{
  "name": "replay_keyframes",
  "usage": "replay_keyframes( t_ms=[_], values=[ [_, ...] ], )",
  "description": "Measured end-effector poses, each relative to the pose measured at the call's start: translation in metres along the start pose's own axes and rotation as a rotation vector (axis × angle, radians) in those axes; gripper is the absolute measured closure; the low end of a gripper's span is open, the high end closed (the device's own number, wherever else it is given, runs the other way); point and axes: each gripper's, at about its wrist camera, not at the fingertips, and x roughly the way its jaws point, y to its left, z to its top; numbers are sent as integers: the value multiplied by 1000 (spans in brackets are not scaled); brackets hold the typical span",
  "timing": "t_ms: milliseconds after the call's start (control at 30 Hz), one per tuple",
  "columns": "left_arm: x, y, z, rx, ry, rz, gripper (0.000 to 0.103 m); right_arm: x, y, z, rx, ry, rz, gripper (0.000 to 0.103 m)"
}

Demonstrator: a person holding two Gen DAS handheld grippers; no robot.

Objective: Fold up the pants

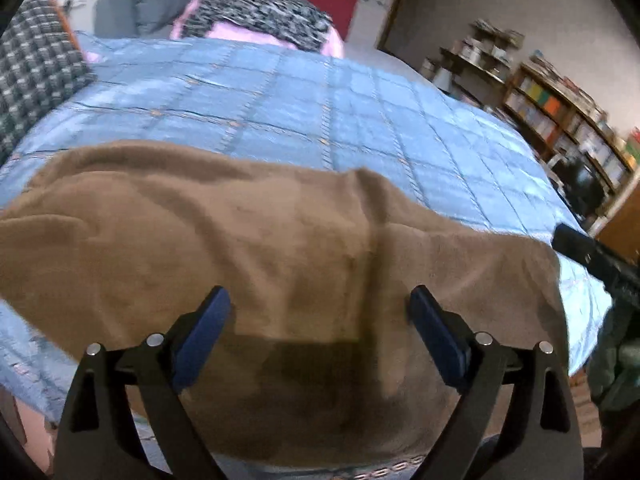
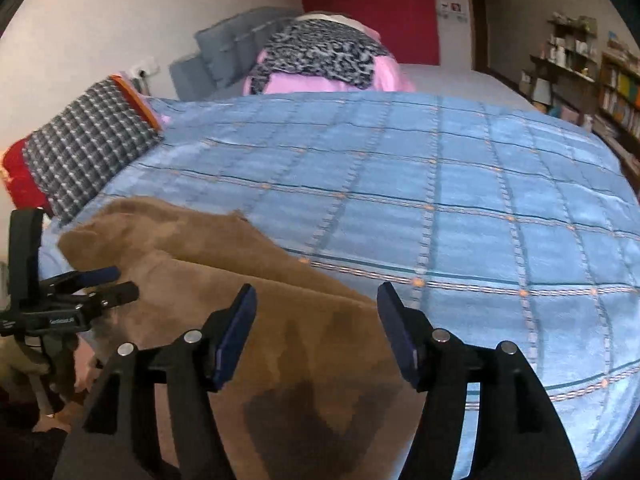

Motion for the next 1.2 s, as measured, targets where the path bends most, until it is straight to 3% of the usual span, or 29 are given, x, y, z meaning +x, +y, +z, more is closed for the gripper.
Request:
replay_keyframes(
  t_ms=[133, 400, 533, 800, 900, 1200],
  values=[
    [-14, 23, 2, -54, -35, 45, 10, 6, 20, -6, -9, 15, 38, 39],
    [-24, 74, -2, -138, -46, 211, 10, 27, 52, -22, -36, 85, 93, 39],
    [-24, 87, -5, -163, -46, 245, 10, 36, 64, -24, -56, 101, 107, 39],
    [-26, 92, -5, -88, -69, 394, 9, 51, 89, -20, -105, 120, 142, 39],
    [-28, 101, -3, -100, -74, 414, 9, 62, 99, -18, -135, 139, 151, 39],
    [-28, 113, 1, -101, -79, 446, 9, 115, 100, -13, -141, 200, 41, 37]
  ],
)
